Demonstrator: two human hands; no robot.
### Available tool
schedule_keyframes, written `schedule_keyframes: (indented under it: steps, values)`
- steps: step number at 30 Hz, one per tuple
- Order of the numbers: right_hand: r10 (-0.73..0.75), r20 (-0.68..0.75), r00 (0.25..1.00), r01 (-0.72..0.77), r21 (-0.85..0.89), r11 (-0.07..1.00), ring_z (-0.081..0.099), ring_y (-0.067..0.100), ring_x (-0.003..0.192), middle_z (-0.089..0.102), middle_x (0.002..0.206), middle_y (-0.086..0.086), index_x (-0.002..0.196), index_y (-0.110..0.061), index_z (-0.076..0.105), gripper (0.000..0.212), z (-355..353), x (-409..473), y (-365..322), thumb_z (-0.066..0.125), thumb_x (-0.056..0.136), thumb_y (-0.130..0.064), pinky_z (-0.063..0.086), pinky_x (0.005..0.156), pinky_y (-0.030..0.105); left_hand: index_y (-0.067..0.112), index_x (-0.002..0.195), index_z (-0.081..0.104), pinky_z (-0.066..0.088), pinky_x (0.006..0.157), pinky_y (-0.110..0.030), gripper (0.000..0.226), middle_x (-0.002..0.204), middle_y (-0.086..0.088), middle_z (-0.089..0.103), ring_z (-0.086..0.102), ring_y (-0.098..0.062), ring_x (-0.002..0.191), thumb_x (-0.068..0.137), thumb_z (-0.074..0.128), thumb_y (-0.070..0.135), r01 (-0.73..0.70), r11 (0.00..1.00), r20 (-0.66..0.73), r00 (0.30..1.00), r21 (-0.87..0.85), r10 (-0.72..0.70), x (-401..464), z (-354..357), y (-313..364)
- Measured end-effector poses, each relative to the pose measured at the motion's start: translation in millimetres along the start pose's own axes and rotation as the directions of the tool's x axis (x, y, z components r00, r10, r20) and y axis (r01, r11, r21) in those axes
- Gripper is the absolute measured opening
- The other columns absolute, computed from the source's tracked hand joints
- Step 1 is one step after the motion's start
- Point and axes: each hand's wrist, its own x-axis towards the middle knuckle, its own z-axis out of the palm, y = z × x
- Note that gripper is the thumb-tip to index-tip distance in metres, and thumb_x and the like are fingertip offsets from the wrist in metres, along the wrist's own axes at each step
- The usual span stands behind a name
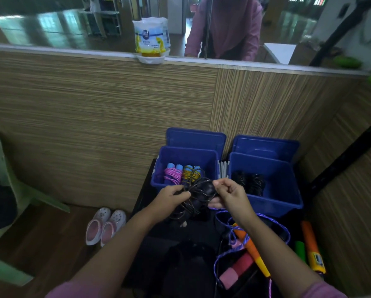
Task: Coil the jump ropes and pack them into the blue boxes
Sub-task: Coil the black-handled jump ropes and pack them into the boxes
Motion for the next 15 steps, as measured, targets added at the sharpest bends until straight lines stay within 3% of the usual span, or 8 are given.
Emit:
schedule_keyframes:
  steps: [3, 5, 9, 12, 15]
  values:
    - [-0.04, 0.004, 0.999, 0.04, -0.055, 0.998, 0.063, 0.008, 0.048, 0.064, 0.054, -0.001, 0.085, 0.0, 0.053, 0.015, 3.4, -1.6, 3.2, 0.046, 0.097, -0.003, 0.054, 0.05, 0.021, 0.019, 0.102, 0.068, 0.051, 0.084, -0.03, 0.031, 0.1, -0.002, 0.072, 0.066, -0.011, 0.091, 0.08, 0.06, 0.04, 0.095, 0.984, 0.089, 0.99, 0.15, -0.109, 4.4, -5.8, 10.0]
    - [-0.066, 0.004, 0.998, 0.066, -0.102, 0.993, 0.063, 0.007, 0.054, 0.062, 0.061, 0.003, 0.088, 0.002, 0.053, 0.011, 5.4, -3.4, 5.7, 0.047, 0.097, -0.002, 0.054, 0.054, 0.02, 0.023, 0.104, 0.066, 0.048, 0.078, -0.021, 0.023, 0.106, 0.0, 0.07, 0.064, -0.009, 0.095, 0.088, 0.057, 0.037, 0.165, 0.956, 0.088, 0.978, 0.243, -0.191, 8.1, -7.4, 17.5]
    - [-0.13, -0.039, 0.991, 0.119, -0.216, 0.969, 0.057, 0.016, 0.069, 0.059, 0.073, 0.011, 0.08, -0.011, 0.057, 0.018, 10.6, -2.9, 16.5, 0.05, 0.097, -0.007, 0.055, 0.062, 0.028, 0.024, 0.088, 0.064, 0.046, 0.08, -0.029, 0.033, 0.095, 0.0, 0.065, 0.06, -0.02, 0.091, 0.082, 0.051, 0.054, 0.255, 0.792, -0.198, 0.965, 0.555, -0.171, 11.1, 2.6, 24.1]
    - [-0.192, -0.121, 0.974, 0.164, -0.21, 0.964, 0.056, 0.017, 0.067, 0.062, 0.07, 0.005, 0.079, -0.018, 0.062, 0.021, 13.1, -1.3, 21.4, 0.052, 0.097, -0.013, 0.05, 0.062, 0.032, 0.018, 0.064, 0.054, 0.042, 0.066, -0.031, 0.031, 0.072, 0.0, 0.059, 0.06, -0.025, 0.079, 0.085, 0.055, 0.041, 0.197, 0.843, -0.289, 0.956, 0.501, -0.052, 2.1, 16.3, 21.7]
    - [-0.118, -0.132, 0.984, 0.115, -0.027, 0.993, 0.061, 0.01, 0.063, 0.067, 0.069, -0.001, 0.084, -0.011, 0.063, 0.02, 15.8, -3.5, 18.3, 0.049, 0.097, -0.011, 0.052, 0.058, 0.025, 0.017, 0.054, 0.051, 0.04, 0.058, -0.031, 0.034, 0.053, 0.007, 0.052, 0.055, -0.018, 0.061, 0.084, 0.058, 0.029, 0.087, 0.901, -0.256, 0.966, 0.424, 0.027, -4.9, 16.6, 19.7]
